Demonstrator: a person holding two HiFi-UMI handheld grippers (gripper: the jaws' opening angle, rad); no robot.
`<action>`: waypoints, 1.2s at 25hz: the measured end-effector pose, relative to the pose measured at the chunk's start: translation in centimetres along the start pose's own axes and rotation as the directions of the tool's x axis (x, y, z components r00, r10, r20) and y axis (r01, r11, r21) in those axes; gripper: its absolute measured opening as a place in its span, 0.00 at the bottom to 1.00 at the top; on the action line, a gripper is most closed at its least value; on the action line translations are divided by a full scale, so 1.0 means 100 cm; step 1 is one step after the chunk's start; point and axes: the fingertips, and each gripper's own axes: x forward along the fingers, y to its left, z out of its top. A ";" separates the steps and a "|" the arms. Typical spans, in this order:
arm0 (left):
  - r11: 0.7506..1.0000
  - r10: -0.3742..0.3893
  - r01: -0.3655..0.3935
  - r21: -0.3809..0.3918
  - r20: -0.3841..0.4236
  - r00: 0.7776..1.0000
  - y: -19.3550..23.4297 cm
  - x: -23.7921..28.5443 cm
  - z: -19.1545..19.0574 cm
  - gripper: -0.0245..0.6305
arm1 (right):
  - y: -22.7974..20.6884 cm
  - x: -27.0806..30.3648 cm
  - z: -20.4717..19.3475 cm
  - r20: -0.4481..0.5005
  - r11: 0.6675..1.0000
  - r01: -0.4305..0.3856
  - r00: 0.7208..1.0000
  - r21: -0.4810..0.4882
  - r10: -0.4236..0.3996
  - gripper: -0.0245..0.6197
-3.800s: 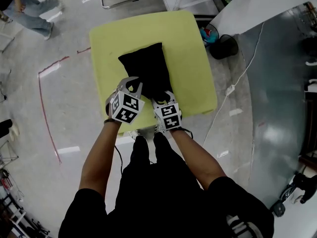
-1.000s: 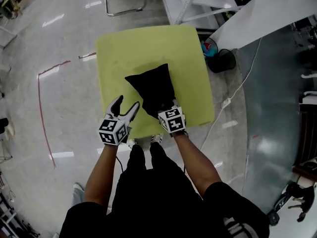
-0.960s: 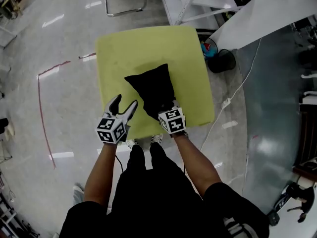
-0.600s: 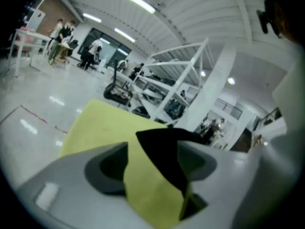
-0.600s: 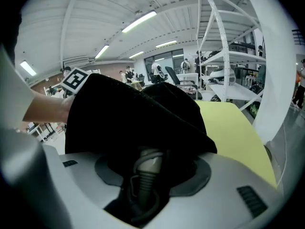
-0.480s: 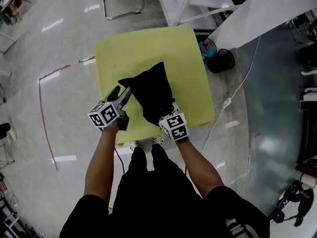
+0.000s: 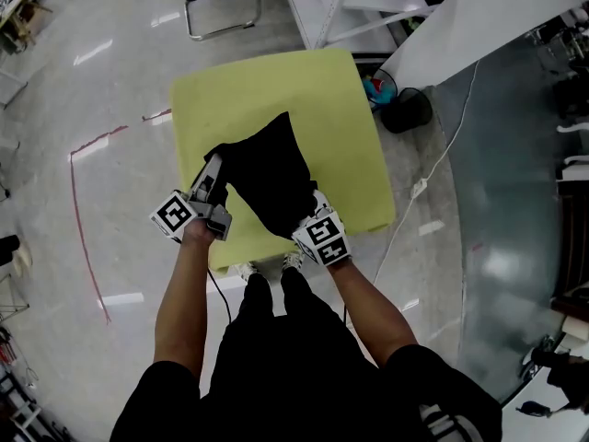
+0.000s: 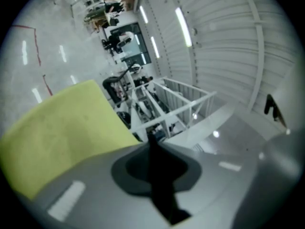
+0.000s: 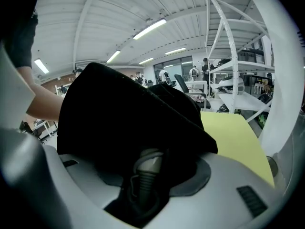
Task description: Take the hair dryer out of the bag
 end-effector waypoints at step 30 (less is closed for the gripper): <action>0.966 0.234 -0.247 0.076 0.152 0.960 0.047 0.028 0.064 0.06 | 0.018 -0.049 -0.095 -0.201 0.998 -0.045 0.979 -0.034 0.037 0.36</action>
